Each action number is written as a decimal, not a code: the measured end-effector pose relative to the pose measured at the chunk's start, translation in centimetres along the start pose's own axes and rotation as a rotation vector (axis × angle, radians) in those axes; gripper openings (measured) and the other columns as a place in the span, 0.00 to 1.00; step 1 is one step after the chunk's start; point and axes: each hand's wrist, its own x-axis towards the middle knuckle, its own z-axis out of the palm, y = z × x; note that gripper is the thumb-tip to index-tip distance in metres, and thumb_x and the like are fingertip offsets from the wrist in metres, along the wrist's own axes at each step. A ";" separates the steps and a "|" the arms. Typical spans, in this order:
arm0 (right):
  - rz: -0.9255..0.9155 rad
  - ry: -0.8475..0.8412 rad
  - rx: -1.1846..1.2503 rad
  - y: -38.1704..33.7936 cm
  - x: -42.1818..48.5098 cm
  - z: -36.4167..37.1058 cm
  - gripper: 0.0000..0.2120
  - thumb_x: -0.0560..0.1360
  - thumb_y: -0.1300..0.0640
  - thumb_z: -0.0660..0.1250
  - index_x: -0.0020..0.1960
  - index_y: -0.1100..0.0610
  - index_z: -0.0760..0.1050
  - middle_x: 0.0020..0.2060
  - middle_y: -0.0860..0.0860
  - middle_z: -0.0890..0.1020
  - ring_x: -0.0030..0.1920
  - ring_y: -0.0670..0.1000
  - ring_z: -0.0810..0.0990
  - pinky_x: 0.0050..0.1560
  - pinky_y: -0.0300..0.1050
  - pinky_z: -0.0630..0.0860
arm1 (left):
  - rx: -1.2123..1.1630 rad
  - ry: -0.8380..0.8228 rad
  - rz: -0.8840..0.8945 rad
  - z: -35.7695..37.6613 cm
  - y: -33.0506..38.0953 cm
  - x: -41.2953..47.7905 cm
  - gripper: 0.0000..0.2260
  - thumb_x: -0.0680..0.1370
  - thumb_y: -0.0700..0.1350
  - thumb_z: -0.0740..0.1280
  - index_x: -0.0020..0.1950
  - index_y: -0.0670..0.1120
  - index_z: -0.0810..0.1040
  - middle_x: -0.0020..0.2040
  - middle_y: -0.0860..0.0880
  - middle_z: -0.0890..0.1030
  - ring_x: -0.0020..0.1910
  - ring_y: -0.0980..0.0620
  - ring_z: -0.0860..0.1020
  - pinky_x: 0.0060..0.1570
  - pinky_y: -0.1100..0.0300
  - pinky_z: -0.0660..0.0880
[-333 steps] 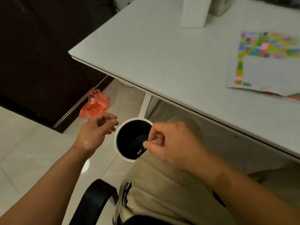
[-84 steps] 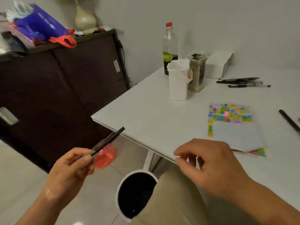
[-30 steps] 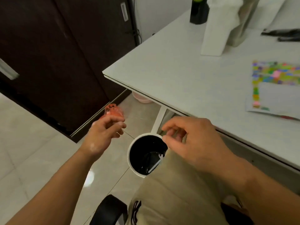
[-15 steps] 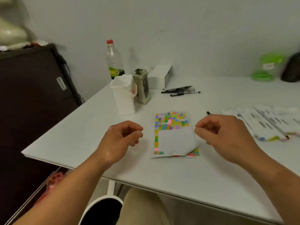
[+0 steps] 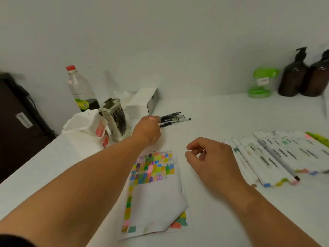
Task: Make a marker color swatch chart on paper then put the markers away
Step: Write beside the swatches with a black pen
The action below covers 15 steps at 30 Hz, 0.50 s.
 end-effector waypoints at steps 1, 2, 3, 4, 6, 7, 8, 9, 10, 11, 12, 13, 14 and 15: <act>-0.001 0.000 0.004 0.1 0.0 0.0 0.03 0.74 0.49 0.73 0.46 0.42 0.81 0.37 0.38 0.82 0.35 0.40 0.78 0.37 0.33 0.72 | 0.028 -0.011 -0.008 0.3 0.2 0.9 0.12 0.79 0.40 0.62 0.60 0.48 0.78 0.49 0.46 0.79 0.46 0.47 0.76 0.47 0.55 0.78; 0.001 -0.004 0.003 0.1 0.0 -0.1 0.03 0.74 0.49 0.73 0.47 0.43 0.81 0.38 0.39 0.82 0.35 0.41 0.78 0.38 0.34 0.73 | 0.049 -0.018 -0.015 0.6 0.4 1.6 0.11 0.80 0.40 0.61 0.59 0.49 0.79 0.48 0.46 0.79 0.45 0.47 0.76 0.46 0.53 0.78; 0.005 -0.009 0.000 0.2 0.0 -0.1 0.02 0.74 0.49 0.73 0.47 0.43 0.81 0.38 0.39 0.82 0.36 0.41 0.78 0.38 0.35 0.74 | 0.066 -0.021 -0.017 0.8 0.6 2.0 0.10 0.79 0.41 0.61 0.58 0.49 0.79 0.47 0.46 0.79 0.44 0.47 0.77 0.46 0.53 0.79; 0.011 -0.015 -0.001 0.2 0.0 -0.1 0.03 0.74 0.49 0.72 0.47 0.43 0.81 0.38 0.39 0.82 0.36 0.42 0.79 0.39 0.36 0.75 | 0.078 -0.023 -0.013 1.0 0.8 2.4 0.10 0.79 0.42 0.62 0.57 0.50 0.79 0.47 0.46 0.80 0.45 0.46 0.77 0.47 0.52 0.79; 0.019 -0.026 -0.004 0.3 0.0 -0.2 0.03 0.74 0.49 0.72 0.48 0.44 0.82 0.39 0.39 0.82 0.36 0.42 0.78 0.40 0.37 0.76 | 0.091 -0.032 0.003 1.5 1.0 2.7 0.10 0.79 0.43 0.63 0.57 0.50 0.80 0.49 0.46 0.81 0.46 0.45 0.78 0.48 0.52 0.78; 0.019 -0.032 -0.009 0.3 -0.1 -0.2 0.03 0.75 0.49 0.72 0.48 0.43 0.81 0.39 0.39 0.82 0.36 0.42 0.78 0.40 0.36 0.75 | 0.091 -0.038 0.010 1.7 1.1 2.7 0.10 0.79 0.42 0.63 0.58 0.49 0.80 0.50 0.45 0.82 0.47 0.45 0.78 0.48 0.53 0.78; 0.018 -0.037 -0.015 0.3 -0.1 -0.2 0.03 0.75 0.49 0.73 0.49 0.43 0.81 0.39 0.38 0.82 0.36 0.42 0.78 0.40 0.35 0.75 | 0.090 -0.046 0.022 1.8 1.2 2.6 0.11 0.79 0.42 0.63 0.58 0.49 0.81 0.51 0.45 0.82 0.47 0.46 0.78 0.48 0.54 0.77; 0.016 -0.042 -0.024 0.2 -0.2 -0.2 0.03 0.75 0.49 0.73 0.49 0.43 0.81 0.39 0.38 0.81 0.36 0.42 0.78 0.39 0.34 0.74 | 0.092 -0.059 0.038 1.8 1.2 2.4 0.11 0.79 0.41 0.63 0.58 0.49 0.81 0.52 0.45 0.82 0.47 0.47 0.77 0.47 0.55 0.76; 0.014 -0.043 -0.029 0.1 -0.3 -0.2 0.03 0.74 0.49 0.73 0.48 0.43 0.82 0.38 0.38 0.81 0.36 0.42 0.78 0.39 0.34 0.74 | 0.086 -0.078 0.053 1.6 1.3 2.0 0.12 0.79 0.40 0.63 0.58 0.48 0.82 0.53 0.45 0.82 0.47 0.47 0.77 0.48 0.55 0.77; 0.014 -0.045 -0.031 0.0 -0.4 -0.2 0.03 0.74 0.49 0.73 0.48 0.43 0.82 0.38 0.38 0.81 0.36 0.42 0.78 0.39 0.33 0.73 | 0.068 -0.094 0.068 1.2 1.3 1.5 0.12 0.79 0.39 0.63 0.58 0.48 0.82 0.54 0.45 0.82 0.47 0.48 0.77 0.50 0.55 0.77; 0.016 -0.047 -0.030 0.0 -0.5 -0.2 0.03 0.74 0.49 0.73 0.47 0.43 0.82 0.37 0.38 0.81 0.37 0.42 0.79 0.38 0.32 0.72 | 0.035 -0.099 0.085 0.8 1.3 0.8 0.13 0.79 0.38 0.63 0.59 0.48 0.82 0.55 0.46 0.82 0.49 0.47 0.78 0.53 0.55 0.77; 0.021 -0.053 -0.031 -0.1 -0.6 -0.3 0.02 0.74 0.50 0.74 0.47 0.43 0.82 0.37 0.38 0.81 0.38 0.42 0.79 0.38 0.31 0.71 | -0.018 -0.092 0.094 0.3 1.3 0.0 0.13 0.80 0.38 0.63 0.60 0.47 0.82 0.57 0.46 0.81 0.52 0.47 0.78 0.55 0.55 0.77; 0.027 -0.061 -0.033 -0.1 -0.7 -0.3 0.02 0.74 0.50 0.74 0.46 0.43 0.82 0.36 0.38 0.81 0.38 0.41 0.79 0.37 0.30 0.71 | -0.088 -0.078 0.089 -0.3 1.3 -1.0 0.12 0.81 0.40 0.63 0.61 0.47 0.82 0.57 0.47 0.81 0.52 0.47 0.78 0.54 0.57 0.76; 0.033 -0.073 -0.040 -0.2 -0.8 -0.3 0.02 0.74 0.50 0.74 0.45 0.43 0.82 0.36 0.38 0.81 0.38 0.40 0.79 0.37 0.30 0.70 | -0.164 -0.069 0.076 -1.0 1.2 -2.3 0.11 0.81 0.41 0.64 0.61 0.48 0.81 0.56 0.48 0.82 0.51 0.49 0.78 0.51 0.60 0.75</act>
